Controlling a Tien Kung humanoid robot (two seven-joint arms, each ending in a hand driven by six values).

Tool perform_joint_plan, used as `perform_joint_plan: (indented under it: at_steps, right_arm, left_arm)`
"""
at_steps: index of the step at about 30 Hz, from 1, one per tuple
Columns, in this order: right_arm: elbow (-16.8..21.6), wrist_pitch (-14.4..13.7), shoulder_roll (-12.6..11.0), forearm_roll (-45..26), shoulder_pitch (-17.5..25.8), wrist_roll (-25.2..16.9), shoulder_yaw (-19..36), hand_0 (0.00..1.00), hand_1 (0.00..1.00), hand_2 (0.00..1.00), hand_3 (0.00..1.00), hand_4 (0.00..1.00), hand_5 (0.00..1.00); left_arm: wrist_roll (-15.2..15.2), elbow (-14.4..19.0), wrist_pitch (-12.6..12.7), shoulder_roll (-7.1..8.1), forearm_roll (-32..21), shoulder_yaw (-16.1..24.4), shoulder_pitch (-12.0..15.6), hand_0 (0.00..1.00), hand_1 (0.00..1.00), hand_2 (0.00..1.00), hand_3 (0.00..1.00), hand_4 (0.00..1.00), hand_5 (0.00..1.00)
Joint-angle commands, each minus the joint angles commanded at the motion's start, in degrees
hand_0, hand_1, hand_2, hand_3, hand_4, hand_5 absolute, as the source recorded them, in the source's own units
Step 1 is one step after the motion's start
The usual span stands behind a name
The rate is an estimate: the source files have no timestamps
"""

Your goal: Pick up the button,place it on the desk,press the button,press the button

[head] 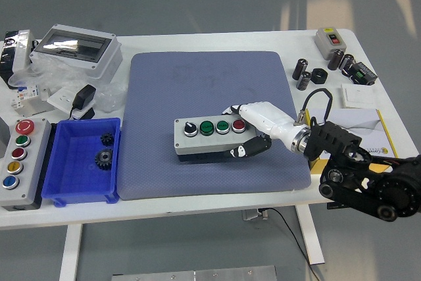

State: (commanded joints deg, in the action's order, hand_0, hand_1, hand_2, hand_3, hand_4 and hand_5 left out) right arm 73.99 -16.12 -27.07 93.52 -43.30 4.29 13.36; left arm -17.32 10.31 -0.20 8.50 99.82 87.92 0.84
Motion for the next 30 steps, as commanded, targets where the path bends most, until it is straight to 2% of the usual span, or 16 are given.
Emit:
perform_joint_plan:
  at_steps: [3,4,8,9,14,15,21,22,27,28,30]
  right_arm:
    - [-2.2,-0.1,1.1,1.6,0.6,0.2,0.5,0.110,0.268,0.243,0.215,0.002,0.002]
    - [-2.6,-0.2,1.4,1.9,0.7,0.2,0.6,0.227,0.316,0.275,0.218,0.002,0.002]
    - [-3.2,-0.5,1.7,1.7,0.9,0.3,0.6,0.227,0.316,0.275,0.218,0.002,0.002]
    - [-3.2,-0.5,1.6,1.4,1.0,0.4,0.6,0.374,0.432,0.412,0.299,0.093,0.002]
    - [-2.8,-0.6,1.3,0.1,1.1,0.4,0.5,0.374,0.432,0.412,0.299,0.093,0.002]
    - [-2.7,-0.7,1.1,-0.3,1.1,0.3,0.5,0.721,0.704,0.695,0.659,0.065,0.202]
    - [-2.1,-0.6,0.2,-4.6,1.2,-0.8,0.7,0.721,0.704,0.695,0.659,0.065,0.202]
    - [-2.0,-0.5,0.1,-5.7,1.3,-1.1,0.9,0.817,0.784,0.790,0.780,0.113,0.192]
    - [-2.1,-0.2,-0.3,-8.1,1.2,-1.9,1.5,0.817,0.784,0.790,0.780,0.113,0.192]
    - [-2.2,-0.1,-0.3,-8.2,1.1,-2.0,1.4,0.829,0.799,0.803,0.833,0.142,0.174]
    - [-2.3,-0.2,-0.4,-8.2,1.1,-2.0,1.3,0.829,0.799,0.803,0.833,0.142,0.174]
  left_arm:
    - [0.0,0.0,0.0,-0.09,0.3,0.2,0.0,0.624,0.572,0.535,0.585,0.605,0.234]
    - [0.0,0.0,-0.1,-0.11,0.4,0.2,0.0,0.624,0.572,0.535,0.585,0.604,0.234]
    - [-0.1,0.0,-0.1,-0.17,0.5,0.3,0.1,0.624,0.572,0.535,0.585,0.604,0.234]
    - [-0.1,0.0,-0.1,-0.19,0.5,0.3,0.1,0.624,0.572,0.535,0.585,0.604,0.235]
    - [-0.2,0.0,-0.1,-0.18,0.7,0.4,0.2,0.624,0.572,0.535,0.585,0.604,0.235]
    - [-0.2,0.0,-0.1,-0.17,0.7,0.4,0.2,0.623,0.572,0.535,0.585,0.603,0.234]
    - [-0.2,0.0,-0.1,-0.05,0.6,0.2,0.3,0.623,0.572,0.535,0.585,0.603,0.234]
    - [-0.2,0.0,-0.2,-0.02,0.5,0.2,0.4,0.624,0.571,0.535,0.585,0.602,0.235]
    - [-0.2,0.0,-0.2,0.06,0.6,0.2,0.3,0.624,0.571,0.535,0.585,0.602,0.235]
    - [-0.2,0.0,-0.2,0.07,0.6,0.2,0.3,0.623,0.569,0.535,0.585,0.602,0.235]
    - [-0.2,0.0,-0.2,0.09,0.6,0.1,0.3,0.623,0.569,0.535,0.585,0.602,0.235]
